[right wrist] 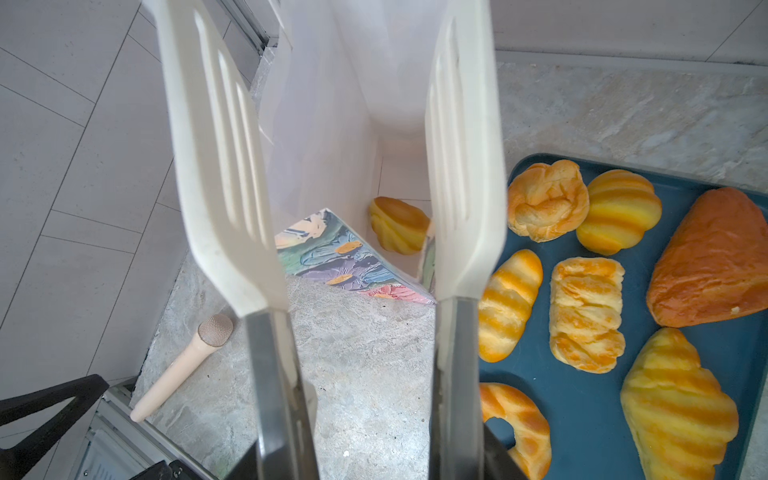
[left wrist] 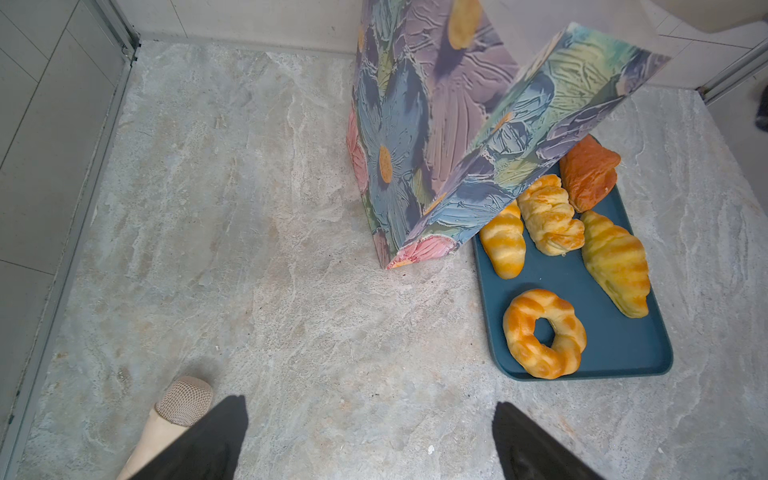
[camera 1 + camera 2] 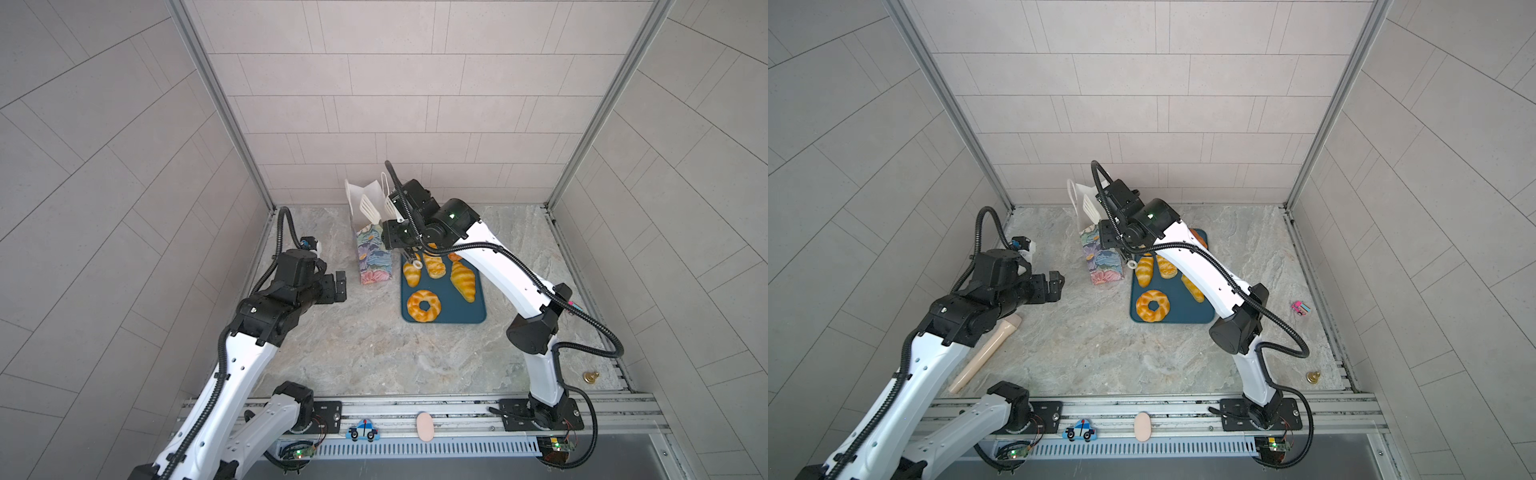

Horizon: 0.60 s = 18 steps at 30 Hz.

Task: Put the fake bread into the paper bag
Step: 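Move the open tongs from the bag over the tray with the right gripper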

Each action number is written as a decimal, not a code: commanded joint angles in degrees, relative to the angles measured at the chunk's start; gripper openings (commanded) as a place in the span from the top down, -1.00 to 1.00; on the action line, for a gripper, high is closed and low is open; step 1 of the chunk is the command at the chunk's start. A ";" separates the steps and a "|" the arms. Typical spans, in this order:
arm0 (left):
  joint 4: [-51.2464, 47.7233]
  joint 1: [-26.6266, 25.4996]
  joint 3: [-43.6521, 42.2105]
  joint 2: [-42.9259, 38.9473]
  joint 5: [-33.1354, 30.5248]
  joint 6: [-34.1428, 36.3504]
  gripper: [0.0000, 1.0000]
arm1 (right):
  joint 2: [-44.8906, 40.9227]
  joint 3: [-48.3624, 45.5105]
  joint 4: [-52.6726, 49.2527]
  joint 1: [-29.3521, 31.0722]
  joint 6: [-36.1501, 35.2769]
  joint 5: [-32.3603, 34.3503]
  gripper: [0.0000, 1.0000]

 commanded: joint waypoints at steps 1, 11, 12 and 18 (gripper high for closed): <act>-0.19 0.38 -0.44 -0.69 -0.01 -0.23 -1.00 | -0.49 3.04 0.82 0.36 -0.71 0.92 -0.15; 0.29 0.34 -0.69 -1.43 1.82 -1.18 -1.00 | -2.09 4.65 -0.94 2.13 -2.15 2.22 -0.14; 0.39 0.37 -0.81 -1.56 2.07 -1.28 -1.00 | -2.49 4.66 -1.47 2.43 -2.32 2.84 -0.14; 0.49 0.34 -1.49 -2.23 2.88 -1.92 -1.00 | -5.30 3.64 -5.68 3.74 -2.80 6.79 -0.14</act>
